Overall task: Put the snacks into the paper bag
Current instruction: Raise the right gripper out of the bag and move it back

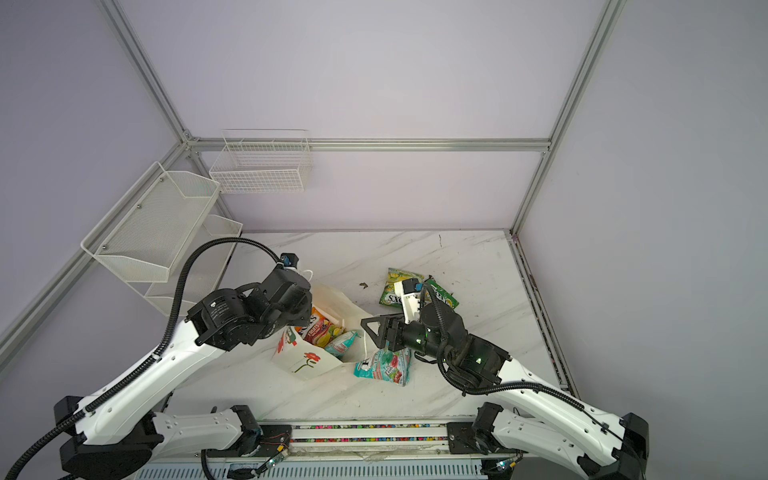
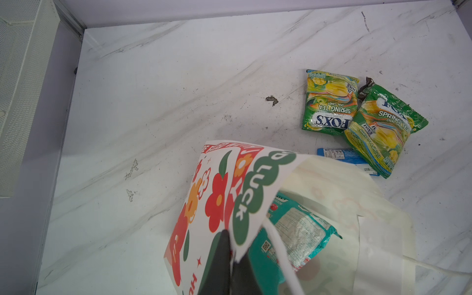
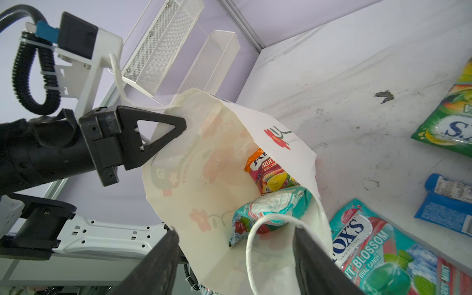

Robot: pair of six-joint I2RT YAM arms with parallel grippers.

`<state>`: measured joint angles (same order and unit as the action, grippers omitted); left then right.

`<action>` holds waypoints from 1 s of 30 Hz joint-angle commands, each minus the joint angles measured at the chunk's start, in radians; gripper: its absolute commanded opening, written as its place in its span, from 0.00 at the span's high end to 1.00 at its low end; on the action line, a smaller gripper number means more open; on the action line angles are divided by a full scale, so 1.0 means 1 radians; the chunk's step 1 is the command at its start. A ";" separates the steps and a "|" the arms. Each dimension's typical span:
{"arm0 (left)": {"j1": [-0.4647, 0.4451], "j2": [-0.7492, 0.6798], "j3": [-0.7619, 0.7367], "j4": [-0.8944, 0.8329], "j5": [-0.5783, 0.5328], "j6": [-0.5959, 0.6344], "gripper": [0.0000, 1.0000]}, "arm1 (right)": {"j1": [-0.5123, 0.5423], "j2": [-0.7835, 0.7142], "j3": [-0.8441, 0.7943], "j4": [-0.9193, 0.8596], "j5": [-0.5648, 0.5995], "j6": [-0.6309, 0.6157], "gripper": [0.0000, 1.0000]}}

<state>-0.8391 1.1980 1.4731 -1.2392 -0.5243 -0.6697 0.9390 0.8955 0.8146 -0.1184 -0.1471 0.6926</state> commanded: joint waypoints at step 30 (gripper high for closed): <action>0.001 -0.031 -0.002 0.058 -0.026 -0.011 1.00 | -0.029 0.026 -0.090 -0.118 0.136 0.070 0.23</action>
<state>-0.8391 1.1980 1.4731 -1.2396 -0.5240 -0.6701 0.9188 0.9241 0.7395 -0.2237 -0.0284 0.7406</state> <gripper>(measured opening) 0.047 0.770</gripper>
